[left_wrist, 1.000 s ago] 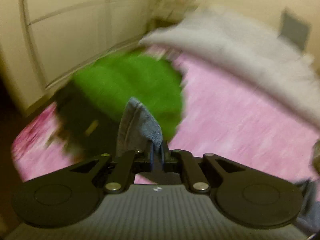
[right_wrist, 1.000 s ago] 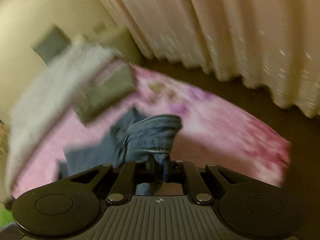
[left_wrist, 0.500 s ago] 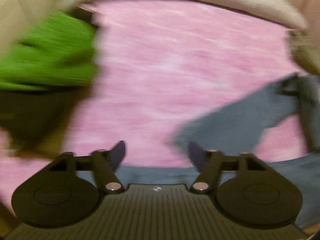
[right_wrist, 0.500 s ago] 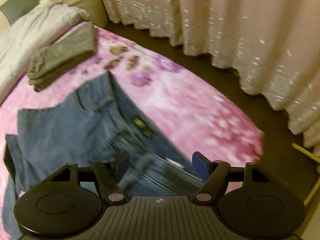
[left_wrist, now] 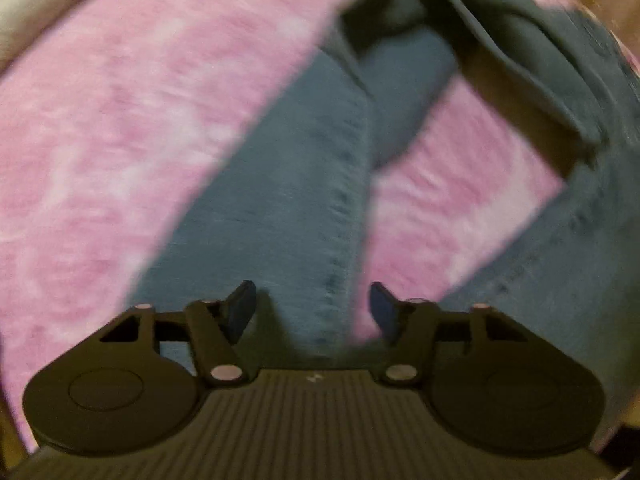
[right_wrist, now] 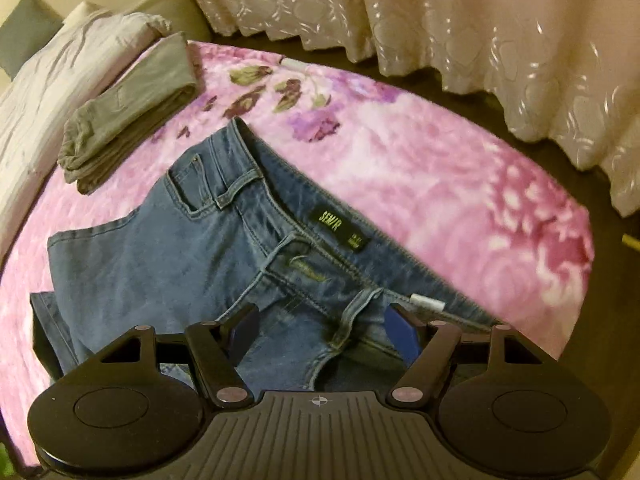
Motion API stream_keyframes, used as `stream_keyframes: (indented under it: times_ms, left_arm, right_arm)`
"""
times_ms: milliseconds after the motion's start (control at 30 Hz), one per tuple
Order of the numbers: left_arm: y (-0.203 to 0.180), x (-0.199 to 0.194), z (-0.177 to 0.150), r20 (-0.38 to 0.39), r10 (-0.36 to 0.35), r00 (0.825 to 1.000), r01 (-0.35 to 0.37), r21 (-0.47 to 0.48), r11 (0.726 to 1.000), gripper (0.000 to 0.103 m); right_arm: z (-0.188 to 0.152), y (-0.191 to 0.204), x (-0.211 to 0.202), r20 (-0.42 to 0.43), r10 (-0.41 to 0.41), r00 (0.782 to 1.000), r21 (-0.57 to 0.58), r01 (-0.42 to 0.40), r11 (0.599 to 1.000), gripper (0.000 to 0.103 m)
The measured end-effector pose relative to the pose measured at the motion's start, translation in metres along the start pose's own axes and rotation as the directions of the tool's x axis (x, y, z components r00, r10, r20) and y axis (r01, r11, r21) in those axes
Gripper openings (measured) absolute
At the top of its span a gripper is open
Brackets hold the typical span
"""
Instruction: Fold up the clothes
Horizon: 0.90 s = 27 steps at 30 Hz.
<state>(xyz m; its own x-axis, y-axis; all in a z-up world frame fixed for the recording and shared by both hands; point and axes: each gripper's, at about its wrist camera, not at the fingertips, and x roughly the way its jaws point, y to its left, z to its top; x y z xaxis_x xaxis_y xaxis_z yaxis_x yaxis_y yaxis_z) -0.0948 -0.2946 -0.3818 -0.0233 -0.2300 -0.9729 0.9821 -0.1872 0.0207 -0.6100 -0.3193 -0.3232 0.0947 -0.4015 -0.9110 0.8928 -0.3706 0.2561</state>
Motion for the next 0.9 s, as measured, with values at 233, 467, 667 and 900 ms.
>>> stream_keyframes:
  times_ms: [233, 467, 667, 900]
  left_arm:
    - [0.045, -0.033, 0.024, 0.147, 0.218, 0.965, -0.218, -0.018, 0.976, 0.005]
    - [0.152, -0.156, 0.099, 0.471, 0.502, 0.725, -0.480, -0.178, 0.859, 0.001]
    - [0.193, -0.206, 0.117, 0.559, 0.612, 0.560, -0.606, -0.227, 0.762, 0.000]
    - [0.254, -0.112, 0.017, 0.063, 0.599, 0.798, -0.511, -0.455, 0.729, 0.006]
  right_arm:
    - [0.008, 0.009, 0.004, 0.026, -0.022, 0.999, -0.011, 0.022, 1.000, 0.072]
    - [0.032, 0.031, 0.014, 0.063, -0.006, 0.998, 0.011, 0.005, 1.000, 0.072]
    - [0.053, 0.064, 0.021, 0.083, 0.069, 0.994, 0.012, -0.070, 0.997, 0.072]
    - [0.056, 0.072, 0.039, 0.053, 0.081, 0.995, -0.038, -0.079, 0.996, 0.072]
